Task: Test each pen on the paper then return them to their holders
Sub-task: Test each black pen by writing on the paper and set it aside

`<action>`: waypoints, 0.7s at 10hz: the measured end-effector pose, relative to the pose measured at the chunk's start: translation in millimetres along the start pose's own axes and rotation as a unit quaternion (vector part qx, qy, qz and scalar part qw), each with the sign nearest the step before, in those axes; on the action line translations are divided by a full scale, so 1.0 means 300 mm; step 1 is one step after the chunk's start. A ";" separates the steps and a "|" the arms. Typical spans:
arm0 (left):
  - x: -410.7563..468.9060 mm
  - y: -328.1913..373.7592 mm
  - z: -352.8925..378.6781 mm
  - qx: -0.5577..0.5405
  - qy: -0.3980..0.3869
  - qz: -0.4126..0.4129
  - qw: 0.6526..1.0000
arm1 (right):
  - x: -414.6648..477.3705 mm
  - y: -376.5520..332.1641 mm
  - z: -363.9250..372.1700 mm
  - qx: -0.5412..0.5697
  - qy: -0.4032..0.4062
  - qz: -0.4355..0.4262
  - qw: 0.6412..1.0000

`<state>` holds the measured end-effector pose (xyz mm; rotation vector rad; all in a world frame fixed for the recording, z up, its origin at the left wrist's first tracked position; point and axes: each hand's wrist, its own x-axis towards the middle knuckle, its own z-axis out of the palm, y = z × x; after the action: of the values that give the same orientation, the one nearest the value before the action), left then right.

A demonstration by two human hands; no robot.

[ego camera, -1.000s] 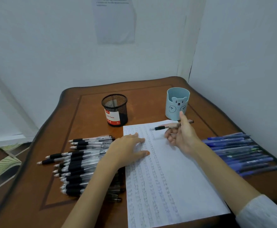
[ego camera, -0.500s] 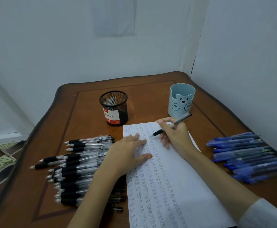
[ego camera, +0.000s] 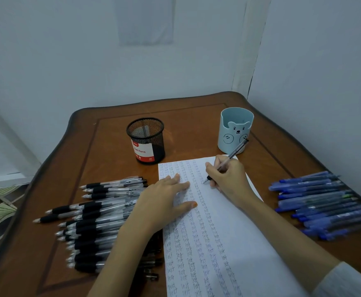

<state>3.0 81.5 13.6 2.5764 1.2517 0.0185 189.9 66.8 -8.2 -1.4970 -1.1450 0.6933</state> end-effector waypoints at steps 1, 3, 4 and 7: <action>-0.002 0.000 0.001 0.002 0.001 -0.001 1.000 | 0.004 0.008 0.003 -0.002 0.000 -0.002 1.000; 0.000 -0.002 0.004 0.001 -0.001 0.000 1.000 | 0.007 0.019 0.004 -0.004 -0.014 -0.009 1.000; 0.002 -0.002 0.004 0.003 -0.003 -0.001 1.000 | 0.008 0.020 0.005 -0.006 -0.020 -0.019 1.000; 0.001 0.002 0.000 0.003 -0.010 -0.004 1.000 | 0.012 0.020 0.003 -0.013 -0.005 -0.017 1.000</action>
<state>3.6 81.2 13.6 2.5706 1.2585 -0.0125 192.0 70.7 -13.6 -1.4954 -1.1879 0.6648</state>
